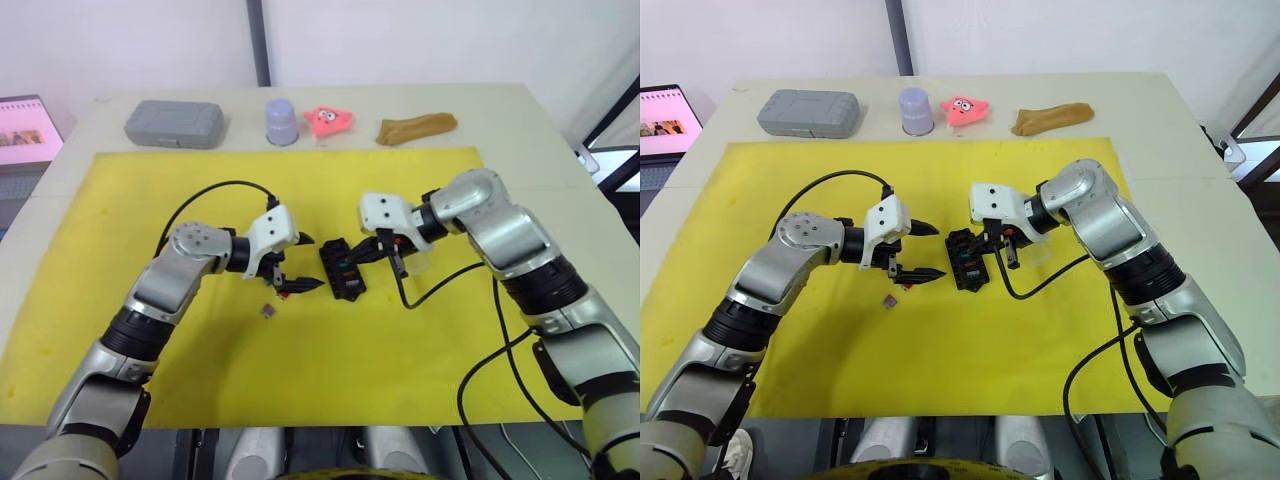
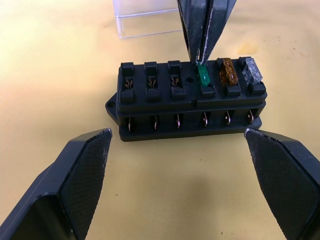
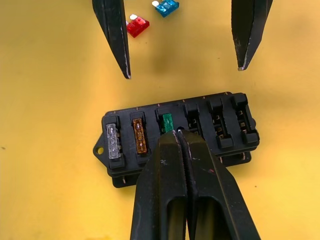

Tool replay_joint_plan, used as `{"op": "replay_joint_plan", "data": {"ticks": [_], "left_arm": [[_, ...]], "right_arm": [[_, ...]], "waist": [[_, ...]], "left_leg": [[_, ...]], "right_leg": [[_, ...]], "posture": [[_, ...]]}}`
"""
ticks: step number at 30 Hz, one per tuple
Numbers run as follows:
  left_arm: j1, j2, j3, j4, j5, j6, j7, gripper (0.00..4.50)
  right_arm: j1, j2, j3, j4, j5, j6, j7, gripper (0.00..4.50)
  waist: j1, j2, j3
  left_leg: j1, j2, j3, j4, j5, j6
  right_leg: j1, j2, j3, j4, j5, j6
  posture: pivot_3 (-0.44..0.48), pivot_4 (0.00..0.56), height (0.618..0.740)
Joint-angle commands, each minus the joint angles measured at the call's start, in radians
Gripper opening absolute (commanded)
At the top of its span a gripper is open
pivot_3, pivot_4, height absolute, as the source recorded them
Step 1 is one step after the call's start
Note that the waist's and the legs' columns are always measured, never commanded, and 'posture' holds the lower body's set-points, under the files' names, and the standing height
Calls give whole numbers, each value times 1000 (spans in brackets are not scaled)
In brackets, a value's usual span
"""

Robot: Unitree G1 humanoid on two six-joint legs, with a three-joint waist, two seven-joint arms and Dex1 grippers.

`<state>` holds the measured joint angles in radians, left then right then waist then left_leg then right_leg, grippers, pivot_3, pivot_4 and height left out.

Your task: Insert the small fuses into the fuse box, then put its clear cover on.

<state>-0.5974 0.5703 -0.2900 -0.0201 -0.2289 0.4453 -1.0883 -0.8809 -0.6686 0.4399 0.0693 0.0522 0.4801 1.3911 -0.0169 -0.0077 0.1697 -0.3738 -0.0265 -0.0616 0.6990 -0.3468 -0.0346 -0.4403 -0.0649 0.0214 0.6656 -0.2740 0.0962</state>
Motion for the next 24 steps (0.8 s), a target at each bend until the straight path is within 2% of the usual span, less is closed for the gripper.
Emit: {"op": "replay_joint_plan", "data": {"ticks": [1,13,20,24], "left_arm": [[-7,10,23,-36,-3,-10,-4,4500],[-2,15,31,-41,-7,-7,0,4500],[2,37,74,-61,-55,17,-26,4500],[29,110,183,-113,-156,74,-78,4500]], "right_arm": [[22,-10,30,29,-43,-14,-5,47],[37,-8,34,6,-65,-30,-1,47],[-27,25,-59,-41,28,70,-1,47],[6,11,-195,-154,133,107,-48,47]], "waist": [[0,0,0],[0,0,0],[0,0,0],[-4,0,0]], "left_leg": [[0,0,0,0,0,0],[1,0,0,0,0,0],[0,0,0,0,0,0],[-2,0,0,0,0,0]], "right_leg": [[0,0,0,0,0,0],[1,0,0,0,0,0],[0,0,0,0,0,0],[-3,0,0,0,0,0]], "posture": [[0,150,740],[0,150,740],[0,150,740],[0,150,740]]}}
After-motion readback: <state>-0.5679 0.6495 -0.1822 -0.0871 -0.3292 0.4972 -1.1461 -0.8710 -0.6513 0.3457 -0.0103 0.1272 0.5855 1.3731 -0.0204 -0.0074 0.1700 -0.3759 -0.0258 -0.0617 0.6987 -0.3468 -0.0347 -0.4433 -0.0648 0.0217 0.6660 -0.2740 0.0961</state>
